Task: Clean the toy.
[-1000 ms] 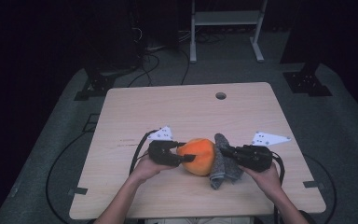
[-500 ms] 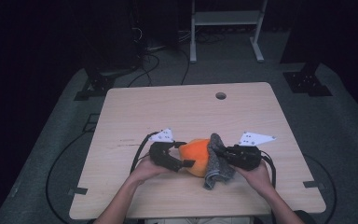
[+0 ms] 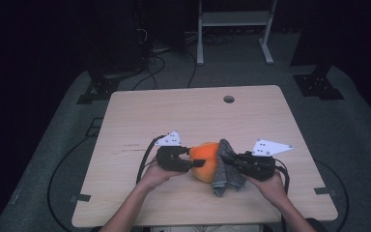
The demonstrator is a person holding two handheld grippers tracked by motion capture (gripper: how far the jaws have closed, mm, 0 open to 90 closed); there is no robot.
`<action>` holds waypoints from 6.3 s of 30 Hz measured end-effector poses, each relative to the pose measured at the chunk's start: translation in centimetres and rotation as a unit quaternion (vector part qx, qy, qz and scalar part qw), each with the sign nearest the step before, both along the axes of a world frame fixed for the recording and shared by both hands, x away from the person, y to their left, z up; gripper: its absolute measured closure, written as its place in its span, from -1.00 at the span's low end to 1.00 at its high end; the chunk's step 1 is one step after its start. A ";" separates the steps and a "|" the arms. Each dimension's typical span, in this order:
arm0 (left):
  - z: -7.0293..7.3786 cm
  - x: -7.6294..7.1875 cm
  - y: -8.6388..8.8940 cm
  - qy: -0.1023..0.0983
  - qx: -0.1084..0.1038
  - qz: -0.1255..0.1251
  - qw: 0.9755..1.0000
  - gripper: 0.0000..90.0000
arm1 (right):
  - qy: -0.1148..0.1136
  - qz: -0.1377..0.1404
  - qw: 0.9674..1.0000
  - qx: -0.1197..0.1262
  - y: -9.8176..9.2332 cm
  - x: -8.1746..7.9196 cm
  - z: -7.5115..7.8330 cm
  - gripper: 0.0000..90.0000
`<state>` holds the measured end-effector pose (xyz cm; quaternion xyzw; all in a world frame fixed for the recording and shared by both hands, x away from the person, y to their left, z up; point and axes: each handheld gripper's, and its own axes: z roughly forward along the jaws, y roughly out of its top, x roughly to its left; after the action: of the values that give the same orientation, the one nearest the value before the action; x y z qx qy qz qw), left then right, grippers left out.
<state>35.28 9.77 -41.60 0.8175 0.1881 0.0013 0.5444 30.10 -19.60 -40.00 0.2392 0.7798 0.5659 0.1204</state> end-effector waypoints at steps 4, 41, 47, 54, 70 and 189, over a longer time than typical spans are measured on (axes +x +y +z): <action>-0.2 0.6 0.7 0.014 -0.002 0.015 1.000 0.07 | 0.008 -0.004 1.000 -0.013 0.5 0.5 -1.3 0.82; -1.0 0.3 -0.4 0.001 -0.003 0.012 1.000 -0.19 | 0.025 -0.007 1.000 -0.017 0.2 1.7 -0.9 0.82; -1.2 -0.2 -0.6 -0.021 -0.001 0.007 1.000 -0.22 | 0.035 0.016 0.999 -0.019 0.3 0.8 -0.8 0.82; -0.1 -1.6 -1.0 -0.090 0.018 0.002 0.996 0.05 | 0.018 -0.006 1.000 0.007 -0.5 1.7 1.3 0.82; -1.0 -2.2 -1.0 -0.080 0.032 -0.042 0.995 0.00 | 0.048 -0.015 0.999 0.000 -2.3 2.0 0.2 0.82; -2.2 0.6 0.1 0.015 -0.015 0.033 0.999 -0.11 | 0.040 -0.020 0.999 -0.028 -2.0 0.9 -0.8 0.82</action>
<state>35.84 9.85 -43.79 0.8027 0.2232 0.0039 0.5530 31.03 -21.61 -40.84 0.2735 0.7949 0.5309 0.1066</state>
